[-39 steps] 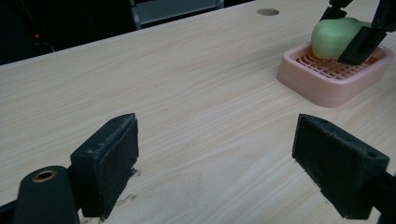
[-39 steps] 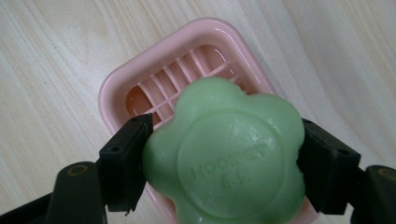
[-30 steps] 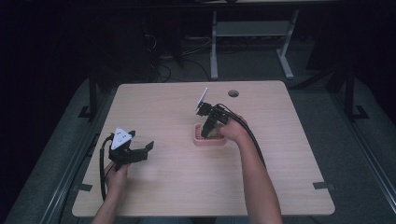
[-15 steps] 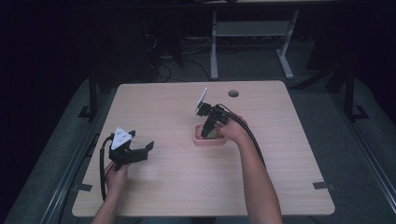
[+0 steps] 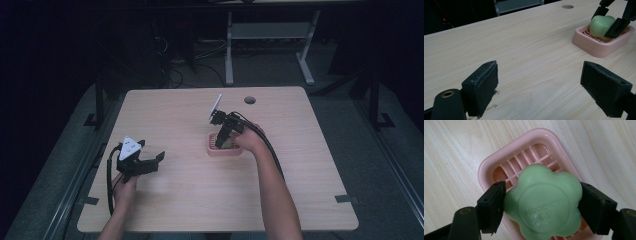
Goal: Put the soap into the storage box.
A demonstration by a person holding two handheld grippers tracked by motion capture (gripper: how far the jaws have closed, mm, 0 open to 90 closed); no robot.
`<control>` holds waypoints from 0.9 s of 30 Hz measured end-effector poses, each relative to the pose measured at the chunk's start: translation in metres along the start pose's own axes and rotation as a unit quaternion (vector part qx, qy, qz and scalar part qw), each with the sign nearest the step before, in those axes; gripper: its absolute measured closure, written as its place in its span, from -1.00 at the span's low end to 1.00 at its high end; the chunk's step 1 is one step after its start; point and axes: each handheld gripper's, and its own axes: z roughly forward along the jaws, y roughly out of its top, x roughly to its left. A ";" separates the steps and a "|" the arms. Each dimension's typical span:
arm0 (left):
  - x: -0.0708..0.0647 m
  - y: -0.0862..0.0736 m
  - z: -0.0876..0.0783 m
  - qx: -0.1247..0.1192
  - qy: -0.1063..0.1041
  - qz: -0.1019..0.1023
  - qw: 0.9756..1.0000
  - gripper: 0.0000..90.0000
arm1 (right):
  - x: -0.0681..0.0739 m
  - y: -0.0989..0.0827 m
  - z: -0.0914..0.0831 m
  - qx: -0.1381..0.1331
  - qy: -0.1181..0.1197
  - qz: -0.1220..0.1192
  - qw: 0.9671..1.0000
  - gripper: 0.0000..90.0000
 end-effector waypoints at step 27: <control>0.000 0.000 0.001 0.001 -0.001 0.000 1.000 -0.68 | -0.001 -0.003 -0.008 -0.012 0.001 0.008 1.000 -0.45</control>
